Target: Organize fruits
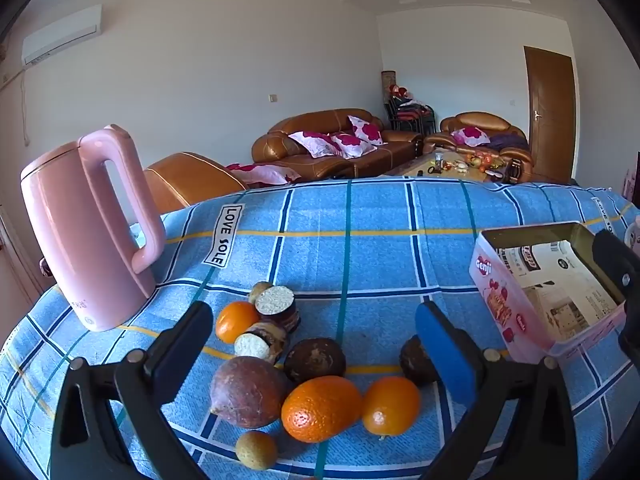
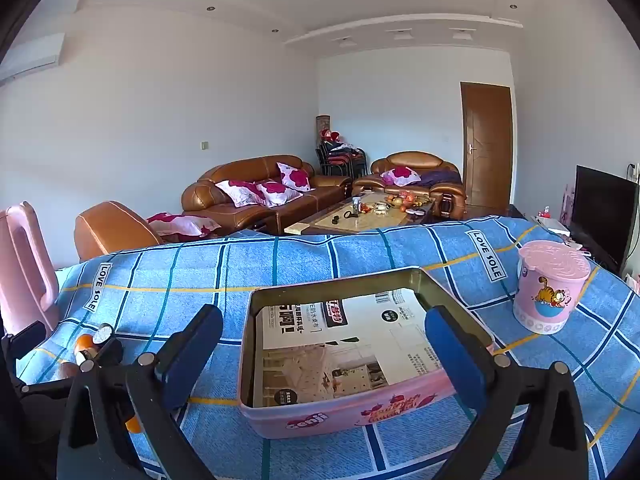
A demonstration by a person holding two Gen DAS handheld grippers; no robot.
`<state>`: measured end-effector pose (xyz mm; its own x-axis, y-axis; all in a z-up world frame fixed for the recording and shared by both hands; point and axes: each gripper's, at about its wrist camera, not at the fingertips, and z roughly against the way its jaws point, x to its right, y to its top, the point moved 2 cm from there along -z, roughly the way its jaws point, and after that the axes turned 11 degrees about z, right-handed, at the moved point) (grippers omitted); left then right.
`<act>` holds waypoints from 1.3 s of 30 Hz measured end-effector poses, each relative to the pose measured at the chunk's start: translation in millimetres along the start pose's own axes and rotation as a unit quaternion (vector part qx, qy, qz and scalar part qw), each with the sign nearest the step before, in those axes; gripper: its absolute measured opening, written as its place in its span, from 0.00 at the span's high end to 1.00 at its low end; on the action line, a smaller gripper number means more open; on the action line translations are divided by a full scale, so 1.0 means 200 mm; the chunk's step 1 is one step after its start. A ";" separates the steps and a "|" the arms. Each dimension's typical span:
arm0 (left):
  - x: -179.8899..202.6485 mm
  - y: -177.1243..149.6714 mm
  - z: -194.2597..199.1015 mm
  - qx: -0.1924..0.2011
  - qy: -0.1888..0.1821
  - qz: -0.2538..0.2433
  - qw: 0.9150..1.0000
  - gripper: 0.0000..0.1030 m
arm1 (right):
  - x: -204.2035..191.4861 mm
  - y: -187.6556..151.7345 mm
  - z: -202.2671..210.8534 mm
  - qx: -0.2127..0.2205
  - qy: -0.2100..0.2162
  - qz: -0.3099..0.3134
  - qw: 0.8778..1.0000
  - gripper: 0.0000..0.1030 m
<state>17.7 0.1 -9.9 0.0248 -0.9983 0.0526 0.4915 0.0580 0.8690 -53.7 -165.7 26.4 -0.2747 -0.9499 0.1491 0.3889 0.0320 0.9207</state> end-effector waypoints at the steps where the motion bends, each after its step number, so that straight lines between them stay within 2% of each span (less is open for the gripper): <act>1: 0.00 0.00 0.00 0.001 0.002 0.001 1.000 0.00 | 0.00 0.00 0.00 -0.001 -0.001 0.000 1.000 0.01; 6: 0.01 0.00 0.02 0.000 -0.011 0.000 1.000 0.00 | 0.00 0.00 0.00 -0.001 0.001 -0.001 1.000 0.01; 39: 0.01 -0.01 0.02 0.001 -0.015 -0.001 1.000 0.00 | 0.00 0.00 0.00 -0.002 0.001 -0.002 1.000 0.01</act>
